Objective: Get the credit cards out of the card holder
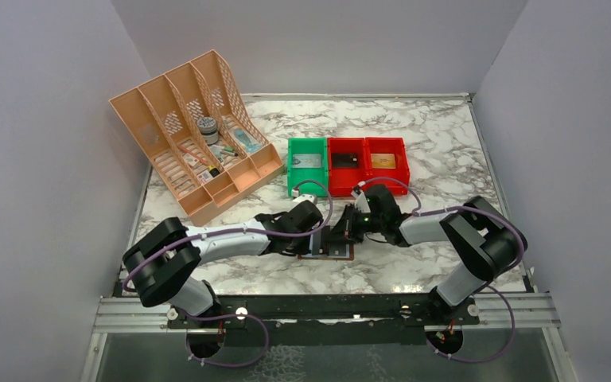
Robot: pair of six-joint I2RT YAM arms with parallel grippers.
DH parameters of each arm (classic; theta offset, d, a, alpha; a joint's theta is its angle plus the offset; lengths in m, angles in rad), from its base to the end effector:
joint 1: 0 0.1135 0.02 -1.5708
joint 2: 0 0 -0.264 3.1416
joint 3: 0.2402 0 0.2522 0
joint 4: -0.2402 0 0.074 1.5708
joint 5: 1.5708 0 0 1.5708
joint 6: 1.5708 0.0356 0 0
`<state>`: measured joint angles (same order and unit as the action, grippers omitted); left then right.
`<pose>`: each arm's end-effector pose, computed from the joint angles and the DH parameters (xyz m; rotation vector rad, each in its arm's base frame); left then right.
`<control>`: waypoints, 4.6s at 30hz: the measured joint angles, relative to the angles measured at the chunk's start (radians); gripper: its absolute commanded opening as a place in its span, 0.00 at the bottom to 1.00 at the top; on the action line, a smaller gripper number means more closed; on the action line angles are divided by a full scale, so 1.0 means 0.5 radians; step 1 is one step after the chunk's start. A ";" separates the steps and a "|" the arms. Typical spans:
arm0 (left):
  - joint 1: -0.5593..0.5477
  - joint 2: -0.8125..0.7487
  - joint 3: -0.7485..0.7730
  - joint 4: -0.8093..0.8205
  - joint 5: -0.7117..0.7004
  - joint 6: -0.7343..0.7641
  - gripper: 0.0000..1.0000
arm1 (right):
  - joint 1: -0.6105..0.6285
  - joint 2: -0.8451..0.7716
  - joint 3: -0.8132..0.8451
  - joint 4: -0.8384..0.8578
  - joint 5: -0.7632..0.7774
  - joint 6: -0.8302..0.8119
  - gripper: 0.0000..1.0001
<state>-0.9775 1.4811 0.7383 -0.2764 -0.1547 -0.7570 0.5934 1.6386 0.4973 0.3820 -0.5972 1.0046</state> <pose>0.1581 -0.2246 0.1620 0.2326 2.6264 -0.4367 0.2122 0.1673 0.1080 0.1975 2.6589 1.3812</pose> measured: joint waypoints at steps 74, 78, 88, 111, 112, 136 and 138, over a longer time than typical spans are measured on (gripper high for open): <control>0.809 -0.924 0.157 -0.677 -0.562 0.655 0.99 | -0.231 0.385 1.324 -0.677 1.130 -3.774 0.01; 0.809 -0.923 0.157 -0.677 -0.562 0.655 0.99 | -0.231 0.450 1.357 -0.685 1.102 -3.854 0.01; 0.809 -0.924 0.156 -0.677 -0.582 0.660 0.99 | -0.237 0.661 1.525 -0.797 1.020 -3.974 0.01; 0.809 -0.923 0.156 -0.678 -0.604 0.660 0.99 | -0.248 0.690 1.547 -1.022 0.832 -4.040 0.30; 0.809 -0.922 0.156 -0.678 -0.604 0.661 0.99 | -0.248 0.687 1.547 -1.027 0.823 -4.027 0.31; 0.813 -0.850 0.156 -0.678 -0.603 0.662 0.99 | -0.243 0.437 1.559 -1.453 0.906 -1.872 0.01; 0.813 -0.843 0.156 -0.678 -0.603 0.662 0.99 | -0.237 0.456 1.565 -1.472 0.926 -1.831 0.01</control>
<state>-0.5709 1.0595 0.8165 -0.6155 -0.4564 -0.4259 0.4747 1.8668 1.2797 -0.3542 -0.1341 0.0891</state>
